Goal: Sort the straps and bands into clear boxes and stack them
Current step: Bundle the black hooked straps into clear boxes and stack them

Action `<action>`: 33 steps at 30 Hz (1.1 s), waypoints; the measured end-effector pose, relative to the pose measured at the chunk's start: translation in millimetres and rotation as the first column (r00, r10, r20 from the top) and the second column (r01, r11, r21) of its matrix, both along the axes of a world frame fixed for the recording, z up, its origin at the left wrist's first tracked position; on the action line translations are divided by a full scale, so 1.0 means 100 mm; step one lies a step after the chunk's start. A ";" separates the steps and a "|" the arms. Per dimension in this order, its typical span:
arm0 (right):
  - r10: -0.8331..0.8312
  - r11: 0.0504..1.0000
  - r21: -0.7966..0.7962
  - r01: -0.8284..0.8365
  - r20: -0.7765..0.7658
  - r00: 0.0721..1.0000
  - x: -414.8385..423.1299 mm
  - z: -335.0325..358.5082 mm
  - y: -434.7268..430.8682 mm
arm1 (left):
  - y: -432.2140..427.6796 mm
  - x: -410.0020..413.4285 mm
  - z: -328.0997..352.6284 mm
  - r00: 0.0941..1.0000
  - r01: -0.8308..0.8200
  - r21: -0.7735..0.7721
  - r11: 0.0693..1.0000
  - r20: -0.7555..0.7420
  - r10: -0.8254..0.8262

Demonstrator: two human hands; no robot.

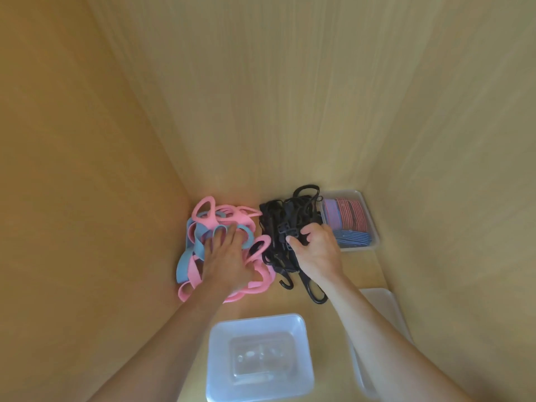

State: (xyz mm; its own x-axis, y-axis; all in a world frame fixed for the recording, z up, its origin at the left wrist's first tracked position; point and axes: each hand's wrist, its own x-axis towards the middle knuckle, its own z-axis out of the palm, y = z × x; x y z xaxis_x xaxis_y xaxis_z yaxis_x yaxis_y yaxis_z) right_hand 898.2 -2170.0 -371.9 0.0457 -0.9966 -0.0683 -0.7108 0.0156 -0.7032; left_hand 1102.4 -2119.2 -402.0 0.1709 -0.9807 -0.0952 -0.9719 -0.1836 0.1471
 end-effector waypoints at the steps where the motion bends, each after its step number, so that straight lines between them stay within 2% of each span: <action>1: 0.008 1.000 0.023 -0.008 -0.021 1.000 0.04 0.03 -0.04 | 0.01 0.02 0.02 0.999 -0.010 -0.021 1.000 -0.037 0.009; 3: 0.003 0.997 0.074 -0.005 0.036 0.999 0.10 0.07 -0.09 | 0.06 0.06 0.07 0.995 -0.041 -0.083 0.996 -0.097 0.033; 6: -0.040 0.992 0.124 0.008 0.262 0.964 0.09 0.21 -0.17 | 0.14 0.11 0.13 0.987 -0.089 -0.162 0.983 -0.150 0.065; 9: -0.063 0.983 0.178 -0.036 0.519 0.852 0.00 0.47 -0.26 | 0.21 0.11 0.17 0.977 -0.123 -0.239 0.963 -0.198 0.076; 12: -0.038 0.978 0.178 -0.111 0.670 0.742 -0.09 0.74 -0.31 | 0.22 0.06 0.23 0.971 -0.145 -0.222 0.964 -0.218 0.096; 18: 0.033 0.981 0.104 -0.166 0.751 0.660 -0.17 1.13 -0.40 | 0.11 -0.14 0.52 0.973 -0.187 -0.345 0.920 -0.192 0.126; 22: 0.120 0.972 0.022 -0.233 0.805 0.580 -0.25 1.41 -0.42 | -0.02 -0.20 0.70 0.937 -0.170 -0.374 0.912 -0.349 0.032; 25: 0.201 0.955 -0.054 -0.292 0.842 0.501 -0.32 1.63 -0.39 | -0.12 -0.29 0.81 0.875 -0.113 -0.326 0.939 -0.480 -0.062; 29: 0.254 0.938 -0.124 -0.324 0.881 0.399 -0.40 1.86 -0.30 | -0.29 -0.45 0.96 0.731 -0.114 -0.272 0.955 -0.674 -0.105; 33: 0.309 0.918 -0.185 -0.350 0.887 0.342 -0.48 2.11 -0.22 | -0.51 -0.62 1.05 0.659 -0.070 -0.193 0.979 -0.745 -0.099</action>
State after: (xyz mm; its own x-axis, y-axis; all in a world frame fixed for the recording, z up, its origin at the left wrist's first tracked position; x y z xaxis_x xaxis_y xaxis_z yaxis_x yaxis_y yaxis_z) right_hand 850.2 -2192.3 -160.7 0.4238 -0.8842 0.1964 0.3650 -0.0318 -0.9305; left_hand 1040.7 -2170.1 -296.5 0.1103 -0.9939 0.0010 -0.5179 -0.0567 0.8536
